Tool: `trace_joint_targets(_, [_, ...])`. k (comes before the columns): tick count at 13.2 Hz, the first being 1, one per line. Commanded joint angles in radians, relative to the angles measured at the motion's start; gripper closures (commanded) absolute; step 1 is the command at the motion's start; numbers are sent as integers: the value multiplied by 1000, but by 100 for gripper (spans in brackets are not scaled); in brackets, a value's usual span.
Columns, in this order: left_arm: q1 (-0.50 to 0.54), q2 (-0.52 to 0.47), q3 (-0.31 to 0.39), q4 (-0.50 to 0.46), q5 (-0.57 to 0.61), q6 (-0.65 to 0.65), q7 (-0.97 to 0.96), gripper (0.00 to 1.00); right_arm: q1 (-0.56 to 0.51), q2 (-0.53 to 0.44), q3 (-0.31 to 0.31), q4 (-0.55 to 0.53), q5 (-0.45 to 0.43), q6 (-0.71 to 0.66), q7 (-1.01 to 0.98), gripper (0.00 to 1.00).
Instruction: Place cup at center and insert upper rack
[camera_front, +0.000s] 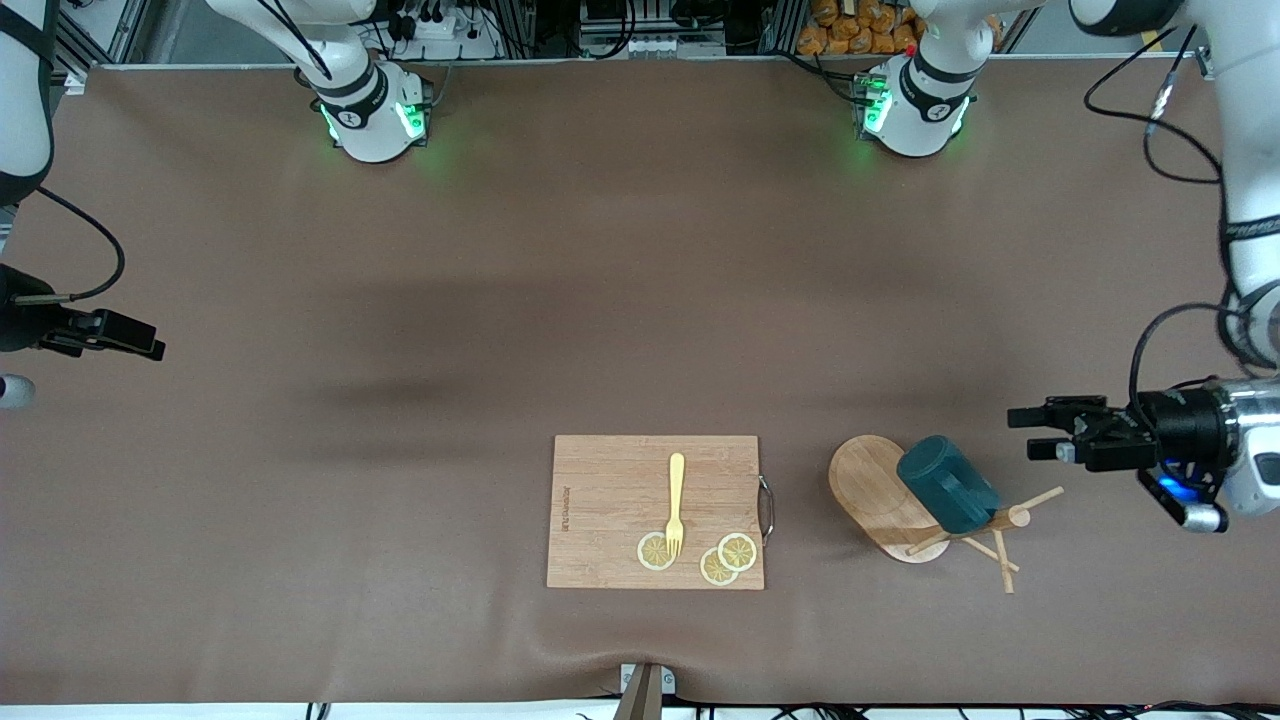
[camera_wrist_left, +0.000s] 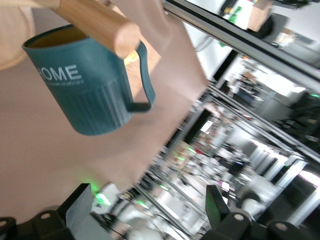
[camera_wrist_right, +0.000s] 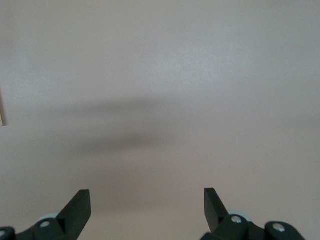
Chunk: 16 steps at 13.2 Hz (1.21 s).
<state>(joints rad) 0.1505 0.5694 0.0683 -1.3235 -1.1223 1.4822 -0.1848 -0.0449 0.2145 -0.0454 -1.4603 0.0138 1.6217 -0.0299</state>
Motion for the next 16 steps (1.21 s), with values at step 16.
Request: trace_joint_targets(16, [-78,-592,-263,-309,1211,77,54,0,45,-4,33,86,52,-49,-1,0])
